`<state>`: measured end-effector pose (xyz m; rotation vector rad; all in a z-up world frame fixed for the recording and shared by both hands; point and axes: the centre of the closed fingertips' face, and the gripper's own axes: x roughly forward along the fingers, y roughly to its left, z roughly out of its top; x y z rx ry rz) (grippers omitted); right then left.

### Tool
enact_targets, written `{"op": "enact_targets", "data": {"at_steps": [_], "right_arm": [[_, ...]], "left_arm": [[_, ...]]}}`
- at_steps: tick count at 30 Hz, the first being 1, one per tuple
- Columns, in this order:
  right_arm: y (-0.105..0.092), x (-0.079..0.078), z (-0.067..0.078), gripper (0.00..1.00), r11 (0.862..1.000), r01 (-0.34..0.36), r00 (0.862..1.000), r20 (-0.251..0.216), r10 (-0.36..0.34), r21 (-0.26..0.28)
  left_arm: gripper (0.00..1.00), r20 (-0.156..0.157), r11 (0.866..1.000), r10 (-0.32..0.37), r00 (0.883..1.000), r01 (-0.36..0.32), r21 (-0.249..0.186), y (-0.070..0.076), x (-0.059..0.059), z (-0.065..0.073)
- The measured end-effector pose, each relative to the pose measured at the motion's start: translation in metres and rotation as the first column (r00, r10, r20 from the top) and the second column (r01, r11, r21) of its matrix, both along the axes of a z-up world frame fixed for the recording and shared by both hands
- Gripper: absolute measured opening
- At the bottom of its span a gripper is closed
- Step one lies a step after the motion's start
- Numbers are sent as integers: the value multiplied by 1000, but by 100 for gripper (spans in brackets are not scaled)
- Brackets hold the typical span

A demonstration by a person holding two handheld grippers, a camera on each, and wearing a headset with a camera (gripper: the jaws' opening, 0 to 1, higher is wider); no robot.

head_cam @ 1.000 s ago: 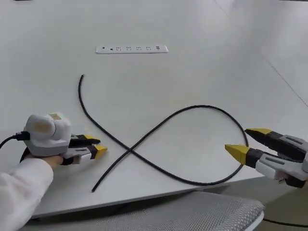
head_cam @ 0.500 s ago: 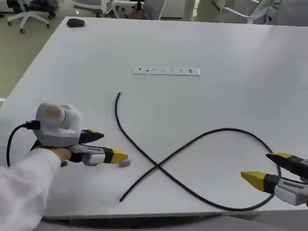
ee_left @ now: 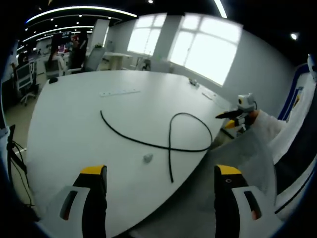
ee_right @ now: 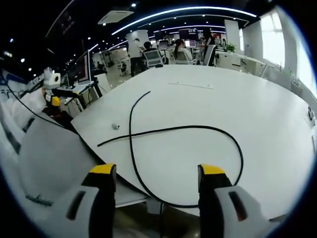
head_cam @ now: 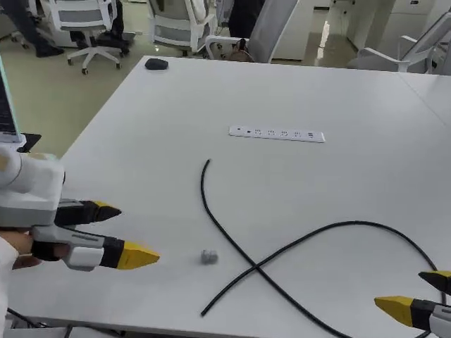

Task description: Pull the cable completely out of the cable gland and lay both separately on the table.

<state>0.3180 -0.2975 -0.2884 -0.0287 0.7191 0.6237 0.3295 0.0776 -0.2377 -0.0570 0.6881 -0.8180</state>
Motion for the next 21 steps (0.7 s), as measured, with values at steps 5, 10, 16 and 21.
{"op": "enact_targets", "data": {"at_steps": [5,10,16,21], "right_arm": [[-2,-10,-3,71,1000,-21,999,-33,21,-17],[-7,-16,-7,72,998,-38,998,-60,35,-44],[-9,-17,-11,72,998,-36,997,-74,32,-50],[-5,-17,-16,72,997,-49,996,-84,44,-61]], "left_arm": [[92,-18,999,52,999,-51,11,18,-22,0],[93,-31,998,68,997,-68,10,22,-32,-4],[93,-31,995,95,995,-95,-3,23,-30,-3],[92,-24,996,86,996,-86,6,24,-31,-3]]}}
